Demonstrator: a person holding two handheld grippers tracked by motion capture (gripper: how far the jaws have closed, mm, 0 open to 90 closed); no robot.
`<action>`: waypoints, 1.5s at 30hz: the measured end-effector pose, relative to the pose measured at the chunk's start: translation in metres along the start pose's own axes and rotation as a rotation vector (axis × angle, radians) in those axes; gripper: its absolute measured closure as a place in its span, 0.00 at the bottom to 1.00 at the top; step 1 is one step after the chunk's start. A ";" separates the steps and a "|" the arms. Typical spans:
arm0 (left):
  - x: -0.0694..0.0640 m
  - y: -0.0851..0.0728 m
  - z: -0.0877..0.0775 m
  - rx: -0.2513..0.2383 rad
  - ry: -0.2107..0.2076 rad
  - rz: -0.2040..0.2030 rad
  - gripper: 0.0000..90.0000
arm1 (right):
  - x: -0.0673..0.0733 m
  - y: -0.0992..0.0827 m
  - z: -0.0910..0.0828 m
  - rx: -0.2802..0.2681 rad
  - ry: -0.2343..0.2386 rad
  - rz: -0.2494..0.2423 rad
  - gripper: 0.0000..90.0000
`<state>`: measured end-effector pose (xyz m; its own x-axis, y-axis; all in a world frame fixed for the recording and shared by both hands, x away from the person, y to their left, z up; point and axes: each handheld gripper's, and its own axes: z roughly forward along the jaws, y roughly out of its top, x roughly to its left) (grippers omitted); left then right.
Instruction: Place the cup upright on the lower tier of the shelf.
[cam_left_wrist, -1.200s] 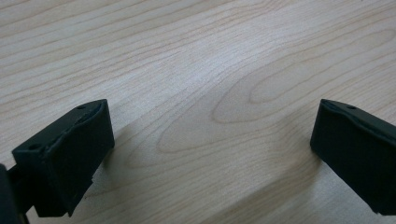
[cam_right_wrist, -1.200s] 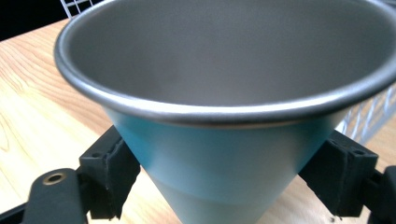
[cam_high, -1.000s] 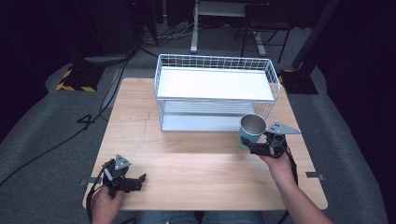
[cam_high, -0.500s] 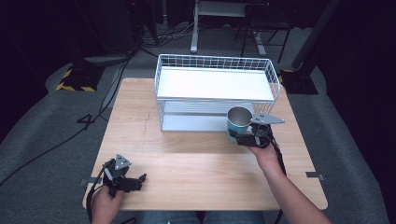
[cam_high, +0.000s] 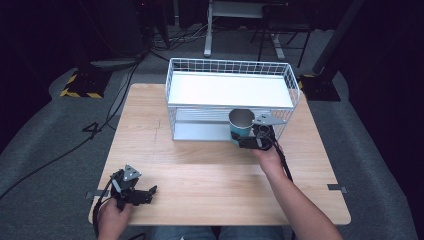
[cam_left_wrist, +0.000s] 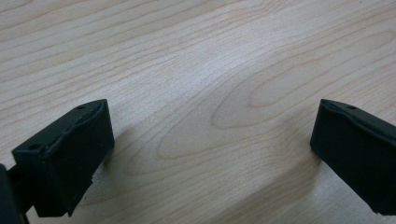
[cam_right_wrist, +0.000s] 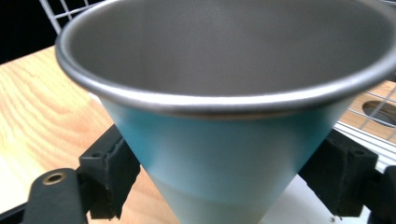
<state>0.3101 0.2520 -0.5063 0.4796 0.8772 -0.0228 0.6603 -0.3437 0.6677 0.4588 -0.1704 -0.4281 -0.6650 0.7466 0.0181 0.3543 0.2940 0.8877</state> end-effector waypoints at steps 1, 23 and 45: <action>0.000 0.000 0.000 0.000 0.000 0.000 0.00 | 0.000 0.001 0.008 0.000 -0.002 0.008 0.22; 0.000 0.000 0.000 0.001 0.001 0.001 0.00 | 0.011 0.010 0.064 -0.055 -0.023 -0.012 0.22; 0.000 0.000 0.000 0.002 -0.001 0.000 0.00 | 0.027 0.003 0.088 -0.054 -0.007 -0.018 0.22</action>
<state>0.3100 0.2520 -0.5063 0.4803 0.8768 -0.0235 0.6612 -0.3443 0.6666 0.4999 -0.0973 -0.4657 -0.6661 0.7459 -0.0017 0.3056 0.2750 0.9116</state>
